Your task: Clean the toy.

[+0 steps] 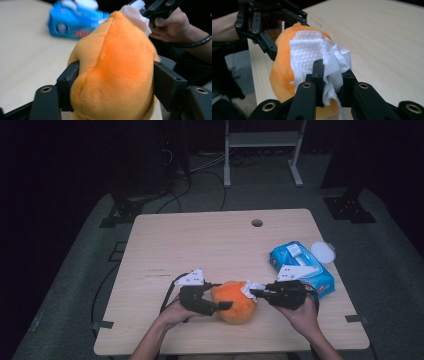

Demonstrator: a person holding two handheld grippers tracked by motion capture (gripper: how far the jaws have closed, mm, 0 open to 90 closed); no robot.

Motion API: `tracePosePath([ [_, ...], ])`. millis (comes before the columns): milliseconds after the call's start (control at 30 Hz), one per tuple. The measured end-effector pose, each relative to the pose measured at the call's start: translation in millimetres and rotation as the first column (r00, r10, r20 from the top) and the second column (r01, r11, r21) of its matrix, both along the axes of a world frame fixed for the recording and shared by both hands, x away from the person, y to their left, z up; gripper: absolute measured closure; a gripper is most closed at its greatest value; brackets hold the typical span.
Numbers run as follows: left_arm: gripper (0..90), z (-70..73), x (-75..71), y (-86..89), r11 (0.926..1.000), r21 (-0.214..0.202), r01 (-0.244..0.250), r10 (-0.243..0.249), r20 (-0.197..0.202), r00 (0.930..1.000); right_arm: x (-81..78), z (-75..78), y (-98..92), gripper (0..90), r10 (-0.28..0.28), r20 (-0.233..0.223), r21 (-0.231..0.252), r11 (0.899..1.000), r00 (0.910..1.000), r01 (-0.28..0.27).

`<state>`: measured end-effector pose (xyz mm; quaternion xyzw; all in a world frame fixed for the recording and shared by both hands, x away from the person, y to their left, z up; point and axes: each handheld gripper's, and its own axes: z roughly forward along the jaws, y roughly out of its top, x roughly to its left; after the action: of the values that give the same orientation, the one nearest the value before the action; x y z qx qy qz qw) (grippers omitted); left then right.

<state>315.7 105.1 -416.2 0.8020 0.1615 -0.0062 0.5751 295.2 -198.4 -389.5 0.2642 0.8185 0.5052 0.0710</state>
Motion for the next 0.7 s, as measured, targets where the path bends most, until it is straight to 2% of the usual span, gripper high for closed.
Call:
tracePosePath([
  [67, 31.3, 9.4, -2.2, 2.4, 0.9999, -0.012, -0.012, 0.012, 0.027, 0.9996, 0.2, 5.8, -1.2, 77.9, -0.006, 0.023, 0.036, 0.999, 0.9997, 0.005],
  [133, 31.5, 11.3, -2.6, 3.1, 0.9997, 0.002, -0.024, 0.024, 0.035, 0.9991, 3.3, 6.7, -1.2, 77.7, -0.007, 0.018, 0.050, 0.999, 0.9998, 0.006],
  [167, 31.5, 8.0, -1.5, 1.9, 0.9966, 0.060, -0.056, 0.054, 0.041, 0.9977, 5.5, 4.2, 0.4, 77.7, -0.010, 0.014, 0.035, 0.999, 0.9999, 0.010],
  [233, 31.4, -1.1, 1.0, -2.6, 0.9883, 0.119, -0.095, 0.093, 0.022, 0.9954, 10.4, -5.2, 5.1, 77.8, -0.018, -0.013, -0.001, 1.000, 0.9997, 0.018],
  [300, 31.5, -4.2, 3.5, -2.8, 0.9884, 0.097, -0.117, 0.118, -0.006, 0.9930, 10.1, -11.3, 10.8, 77.9, -0.025, -0.007, -0.041, 0.999, 0.9997, 0.024],
  [367, 31.5, -2.9, 4.6, -2.3, 0.9849, 0.095, -0.145, 0.147, -0.015, 0.9890, 5.0, -6.2, 14.5, 78.0, -0.028, 0.029, -0.065, 0.997, 0.9992, 0.030],
  [433, 31.4, -5.2, 5.9, -3.1, 0.9821, 0.081, -0.170, 0.173, -0.033, 0.9844, -0.8, -1.4, 19.6, 78.0, -0.008, 0.050, -0.062, 0.998, 0.9987, 0.011],
  [467, 31.1, -5.8, 5.6, -3.8, 0.9811, 0.080, -0.177, 0.180, -0.037, 0.9830, -3.7, -0.2, 23.6, 78.0, 0.003, 0.065, -0.080, 0.997, 0.9979, 0.002],
  [533, 28.9, -5.5, 4.8, -4.8, 0.9809, 0.081, -0.177, 0.179, -0.028, 0.9834, -8.8, 0.6, 30.2, 78.0, 0.010, 0.097, -0.113, 0.994, 0.9952, 0.001],
  [567, 25.9, -5.0, 4.3, -4.4, 0.9830, 0.081, -0.164, 0.166, -0.020, 0.9858, -9.2, 1.0, 30.5, 78.0, 0.013, 0.105, -0.120, 0.993, 0.9944, -0.001],
  [633, 18.3, -5.7, 4.1, -2.9, 0.9915, 0.064, -0.113, 0.115, -0.030, 0.9929, -6.9, 0.8, 26.0, 78.0, 0.009, 0.088, -0.105, 0.994, 0.9960, 0.000],
  [667, 16.6, -5.7, 4.1, -2.9, 0.9915, 0.064, -0.113, 0.115, -0.030, 0.9929, -4.9, -0.1, 22.6, 78.0, 0.005, 0.076, -0.096, 0.995, 0.9971, 0.003],
  [700, 16.5, -8.3, 3.3, -2.0, 0.9945, 0.059, -0.087, 0.088, -0.006, 0.9961, -2.6, -1.4, 19.1, 77.9, -0.009, 0.072, -0.092, 0.996, 0.9974, 0.015],
])
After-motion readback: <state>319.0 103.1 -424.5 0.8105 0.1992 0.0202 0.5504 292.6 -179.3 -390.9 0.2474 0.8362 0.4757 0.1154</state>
